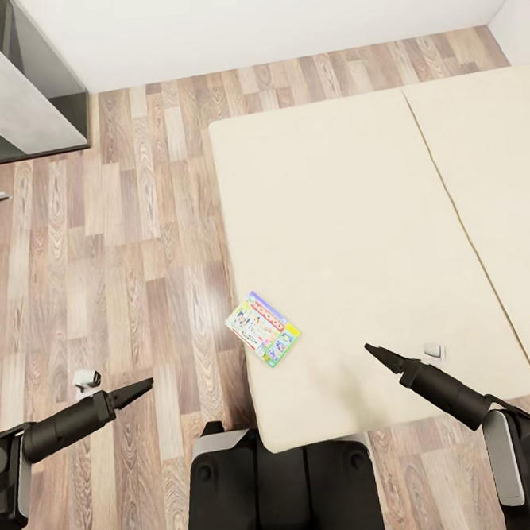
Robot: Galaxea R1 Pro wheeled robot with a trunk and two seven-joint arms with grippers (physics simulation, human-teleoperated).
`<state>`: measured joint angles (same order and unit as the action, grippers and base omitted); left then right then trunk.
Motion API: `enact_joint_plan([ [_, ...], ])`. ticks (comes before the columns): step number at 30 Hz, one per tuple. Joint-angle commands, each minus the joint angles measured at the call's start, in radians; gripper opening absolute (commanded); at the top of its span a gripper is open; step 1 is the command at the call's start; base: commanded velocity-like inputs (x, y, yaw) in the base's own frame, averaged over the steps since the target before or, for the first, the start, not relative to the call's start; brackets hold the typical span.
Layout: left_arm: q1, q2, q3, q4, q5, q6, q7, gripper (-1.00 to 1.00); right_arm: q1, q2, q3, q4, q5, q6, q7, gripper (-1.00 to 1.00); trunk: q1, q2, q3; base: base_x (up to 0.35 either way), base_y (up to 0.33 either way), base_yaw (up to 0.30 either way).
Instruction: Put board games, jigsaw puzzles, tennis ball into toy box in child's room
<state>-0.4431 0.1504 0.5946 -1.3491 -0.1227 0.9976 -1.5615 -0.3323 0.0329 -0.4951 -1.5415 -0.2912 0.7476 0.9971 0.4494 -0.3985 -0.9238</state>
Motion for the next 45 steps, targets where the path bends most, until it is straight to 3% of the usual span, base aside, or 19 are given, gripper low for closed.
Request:
enact_joint_plan([
  [1,-0.001,0.0,0.001,-0.001,-0.011,0.01,-0.009,1.0,-0.001,0.001,-0.002,0.0,-0.002,0.006,0.002,1.0,0.001,-0.001,0.001,0.0,0.0,0.0],
  [24,0.0,0.0,0.001,-0.001,-0.011,0.009,-0.009,1.0,-0.001,0.002,-0.001,-0.001,-0.001,0.006,0.005,1.0,0.001,-0.001,0.038,0.0,0.0,0.026],
  [45,0.0,0.0,-0.001,-0.001,-0.011,0.009,-0.009,1.0,-0.001,0.002,-0.001,0.0,-0.001,0.006,0.006,1.0,0.001,-0.001,0.048,0.0,0.0,0.086],
])
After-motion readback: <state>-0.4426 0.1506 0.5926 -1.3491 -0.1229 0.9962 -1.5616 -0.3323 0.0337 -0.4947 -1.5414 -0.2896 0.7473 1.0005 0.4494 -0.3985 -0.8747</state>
